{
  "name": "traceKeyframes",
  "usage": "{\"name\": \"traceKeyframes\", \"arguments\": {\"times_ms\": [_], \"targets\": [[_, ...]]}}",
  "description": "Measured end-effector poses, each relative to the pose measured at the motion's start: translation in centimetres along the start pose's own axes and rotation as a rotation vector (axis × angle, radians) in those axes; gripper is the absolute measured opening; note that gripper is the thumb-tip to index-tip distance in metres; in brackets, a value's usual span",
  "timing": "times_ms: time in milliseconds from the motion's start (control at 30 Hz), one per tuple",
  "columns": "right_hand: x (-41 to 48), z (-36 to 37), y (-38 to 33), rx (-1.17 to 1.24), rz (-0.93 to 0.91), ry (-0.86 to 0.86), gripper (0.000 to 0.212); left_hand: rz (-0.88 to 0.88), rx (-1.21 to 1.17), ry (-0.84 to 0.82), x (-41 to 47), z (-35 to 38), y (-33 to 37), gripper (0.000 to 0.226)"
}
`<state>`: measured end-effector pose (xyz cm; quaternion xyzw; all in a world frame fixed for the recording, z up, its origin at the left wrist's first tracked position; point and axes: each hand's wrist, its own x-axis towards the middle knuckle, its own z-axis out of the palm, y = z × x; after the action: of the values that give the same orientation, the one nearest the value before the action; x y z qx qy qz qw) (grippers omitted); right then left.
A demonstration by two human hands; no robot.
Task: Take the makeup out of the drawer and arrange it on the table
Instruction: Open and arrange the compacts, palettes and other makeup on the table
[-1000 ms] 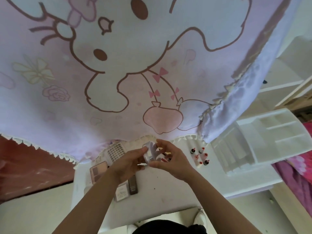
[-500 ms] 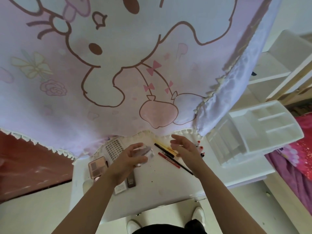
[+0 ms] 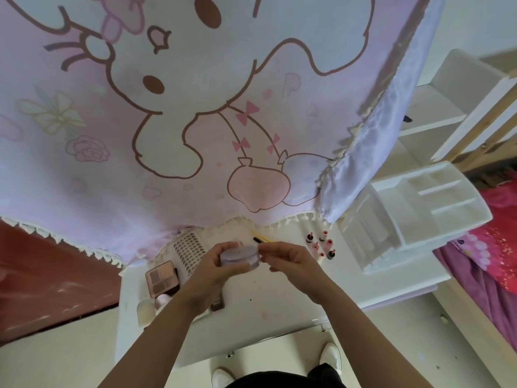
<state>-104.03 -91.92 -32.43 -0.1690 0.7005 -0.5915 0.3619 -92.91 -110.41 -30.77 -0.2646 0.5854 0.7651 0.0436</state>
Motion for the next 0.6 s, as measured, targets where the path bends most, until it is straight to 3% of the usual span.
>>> {"name": "traceKeyframes", "arguments": {"times_ms": [133,233,367,500,600], "targets": [[-0.4,0.6,-0.7,-0.047,-0.055,-0.044,0.038,-0.097,-0.204,0.018,-0.4,1.8,0.9,0.046],[-0.7,0.9,-1.1,-0.208,-0.128,-0.043,0.048,-0.111,-0.17,-0.002,-0.5,2.2,1.0,0.05],[-0.7,1.3,-1.4,-0.419,-0.189,-0.023,0.078,-0.135,-0.214,-0.09,-0.5,2.6,1.3,0.055],[-0.5,1.1,-2.1,-0.576,-0.263,-0.025,0.08,-0.118,-0.243,-0.168,-0.6,3.1,1.7,0.05],[-0.7,1.0,-2.4,-0.623,-0.282,-0.023,0.08,-0.12,-0.184,-0.134,-0.4,3.5,2.0,0.061]]}}
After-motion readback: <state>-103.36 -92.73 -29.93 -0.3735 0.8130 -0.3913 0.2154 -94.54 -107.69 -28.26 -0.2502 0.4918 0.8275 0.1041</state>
